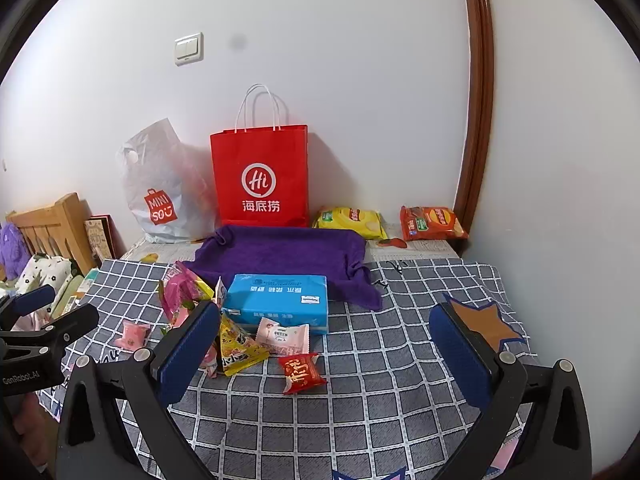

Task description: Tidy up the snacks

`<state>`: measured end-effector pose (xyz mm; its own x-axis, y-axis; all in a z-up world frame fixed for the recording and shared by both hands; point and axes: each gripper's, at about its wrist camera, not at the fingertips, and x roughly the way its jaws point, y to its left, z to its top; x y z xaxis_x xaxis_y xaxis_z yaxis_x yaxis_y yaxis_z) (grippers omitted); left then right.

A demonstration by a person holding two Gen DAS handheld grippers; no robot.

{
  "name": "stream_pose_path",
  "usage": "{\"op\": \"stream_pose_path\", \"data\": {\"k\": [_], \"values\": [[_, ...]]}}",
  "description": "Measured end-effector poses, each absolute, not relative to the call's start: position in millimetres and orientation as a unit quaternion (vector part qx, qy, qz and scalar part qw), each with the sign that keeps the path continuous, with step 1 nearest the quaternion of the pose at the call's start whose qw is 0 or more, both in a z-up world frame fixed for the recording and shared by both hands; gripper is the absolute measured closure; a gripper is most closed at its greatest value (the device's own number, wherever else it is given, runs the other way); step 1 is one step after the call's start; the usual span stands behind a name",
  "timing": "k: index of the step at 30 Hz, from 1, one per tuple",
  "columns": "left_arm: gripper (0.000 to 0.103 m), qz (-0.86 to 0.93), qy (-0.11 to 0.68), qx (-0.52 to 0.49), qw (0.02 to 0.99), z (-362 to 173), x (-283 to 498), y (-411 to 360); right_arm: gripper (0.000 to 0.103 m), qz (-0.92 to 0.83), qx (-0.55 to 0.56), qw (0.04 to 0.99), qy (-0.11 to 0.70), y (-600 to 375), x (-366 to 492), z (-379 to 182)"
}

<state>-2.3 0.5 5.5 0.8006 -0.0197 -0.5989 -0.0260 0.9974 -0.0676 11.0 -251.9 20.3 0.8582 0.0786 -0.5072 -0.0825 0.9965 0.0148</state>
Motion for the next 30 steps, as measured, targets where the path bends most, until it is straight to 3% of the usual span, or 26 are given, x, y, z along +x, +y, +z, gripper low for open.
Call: {"op": "stream_pose_path", "data": {"k": [30], "values": [[0.001, 0.002, 0.308, -0.029, 0.951, 8.4, -6.6, 0.9, 0.0, 0.05, 0.0, 0.964, 0.262, -252.1, 8.9, 20.7]]}}
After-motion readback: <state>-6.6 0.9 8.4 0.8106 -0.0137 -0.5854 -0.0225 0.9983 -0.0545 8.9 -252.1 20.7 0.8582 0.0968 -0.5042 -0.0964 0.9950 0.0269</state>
